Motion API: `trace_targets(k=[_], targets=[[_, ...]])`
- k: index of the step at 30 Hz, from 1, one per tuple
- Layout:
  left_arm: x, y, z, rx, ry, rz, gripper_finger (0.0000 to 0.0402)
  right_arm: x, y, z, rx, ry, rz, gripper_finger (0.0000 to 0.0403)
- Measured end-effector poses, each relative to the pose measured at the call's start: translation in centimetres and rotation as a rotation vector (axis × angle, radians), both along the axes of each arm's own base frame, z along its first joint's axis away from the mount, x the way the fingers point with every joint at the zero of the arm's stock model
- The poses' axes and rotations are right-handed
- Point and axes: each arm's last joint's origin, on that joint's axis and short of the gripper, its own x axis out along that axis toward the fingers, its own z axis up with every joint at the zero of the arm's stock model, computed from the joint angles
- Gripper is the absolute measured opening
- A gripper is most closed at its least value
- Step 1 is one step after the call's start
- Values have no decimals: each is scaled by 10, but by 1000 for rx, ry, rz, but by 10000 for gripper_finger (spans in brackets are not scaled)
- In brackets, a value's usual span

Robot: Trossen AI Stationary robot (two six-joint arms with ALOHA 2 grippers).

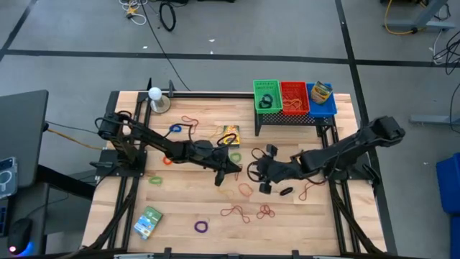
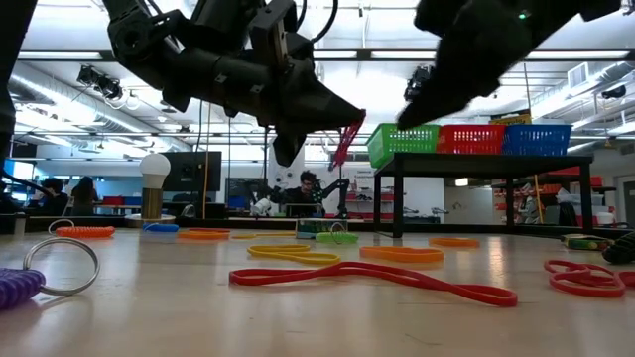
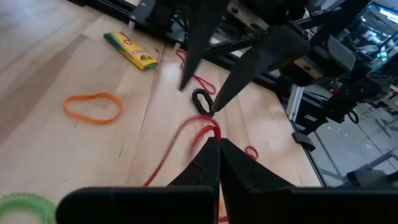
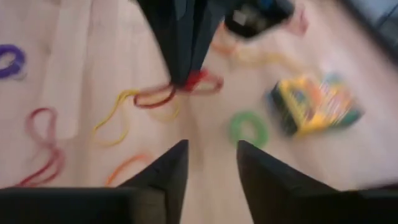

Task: Pick & Place Office Desk Supplies
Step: Put the red rubber band into the red bin

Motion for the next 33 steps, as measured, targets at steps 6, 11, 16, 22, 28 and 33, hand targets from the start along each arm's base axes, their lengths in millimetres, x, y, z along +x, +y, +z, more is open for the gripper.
trace_targets(k=[6, 11, 16, 22, 28, 33], targets=[[0, -3, 0, -4, 0, -10, 2, 18, -4, -6, -187, -54, 68, 191], [0, -3, 1, -7, -11, -15, 2, 32, -6, -17, -274, -69, 142, 190], [0, -3, 1, -18, -10, -35, 2, 38, -6, -23, -275, -76, 177, 159], [0, -4, 2, -24, -12, -38, 3, 38, -5, -22, -271, -87, 197, 82], [-1, -4, 0, -46, 8, -53, 25, 39, -5, -22, -237, -96, 188, 8], [-7, -3, 4, -60, 95, -42, 62, 38, -5, -23, -187, -96, 153, 11]])
